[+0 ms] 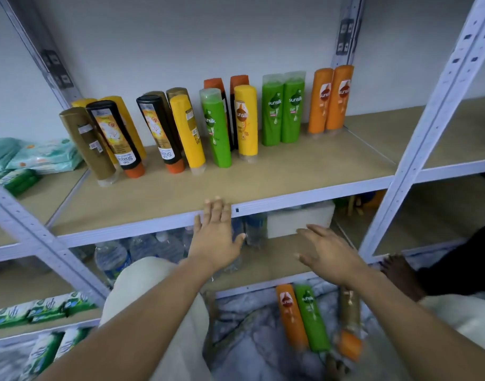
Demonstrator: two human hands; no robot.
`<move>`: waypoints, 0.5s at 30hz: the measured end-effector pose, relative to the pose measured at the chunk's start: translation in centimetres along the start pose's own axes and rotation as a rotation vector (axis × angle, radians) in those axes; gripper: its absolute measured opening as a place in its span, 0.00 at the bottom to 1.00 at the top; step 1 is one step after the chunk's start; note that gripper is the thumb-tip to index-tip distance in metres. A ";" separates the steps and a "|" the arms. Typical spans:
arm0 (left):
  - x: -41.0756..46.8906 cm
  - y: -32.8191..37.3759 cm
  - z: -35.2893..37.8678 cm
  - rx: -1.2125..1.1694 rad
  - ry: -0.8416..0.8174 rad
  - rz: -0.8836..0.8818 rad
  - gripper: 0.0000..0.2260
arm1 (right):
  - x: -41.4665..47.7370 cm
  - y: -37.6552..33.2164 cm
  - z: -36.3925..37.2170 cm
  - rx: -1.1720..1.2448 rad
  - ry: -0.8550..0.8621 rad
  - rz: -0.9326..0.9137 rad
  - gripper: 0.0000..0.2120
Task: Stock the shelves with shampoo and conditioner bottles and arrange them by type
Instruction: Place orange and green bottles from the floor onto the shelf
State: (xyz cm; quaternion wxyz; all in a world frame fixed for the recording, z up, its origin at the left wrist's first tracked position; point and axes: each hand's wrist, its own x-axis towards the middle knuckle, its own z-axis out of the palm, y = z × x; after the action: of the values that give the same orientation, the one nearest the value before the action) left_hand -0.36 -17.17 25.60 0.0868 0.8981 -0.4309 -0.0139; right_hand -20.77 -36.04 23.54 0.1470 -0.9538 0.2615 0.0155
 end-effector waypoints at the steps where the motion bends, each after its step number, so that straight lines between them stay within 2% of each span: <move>1: -0.7 0.7 0.3 0.028 -0.012 0.037 0.34 | -0.6 0.5 0.9 0.019 -0.047 0.037 0.33; 4: -2.0 2.0 2.2 0.063 -0.118 0.152 0.31 | -1.8 1.8 3.0 0.094 -0.150 0.106 0.34; 7: -2.0 3.1 5.1 -0.054 -0.373 0.196 0.34 | -2.4 3.4 5.0 0.132 -0.184 0.193 0.34; 9: -1.4 3.8 6.9 -0.142 -0.476 0.193 0.33 | -2.7 4.8 6.7 0.146 -0.192 0.248 0.33; 13: 0.3 4.5 10.9 -0.062 -0.567 0.141 0.30 | -3.1 7.8 11.5 0.188 -0.225 0.350 0.31; 15: 0.8 5.1 13.4 -0.105 -0.594 0.096 0.27 | -2.9 9.0 14.0 0.209 -0.270 0.385 0.31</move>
State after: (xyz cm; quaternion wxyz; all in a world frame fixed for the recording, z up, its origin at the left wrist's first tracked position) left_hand -5.10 -22.85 13.25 0.0041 0.8278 -0.4779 -0.2940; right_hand -27.20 -37.97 8.04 0.2728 -0.8553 0.4165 0.1433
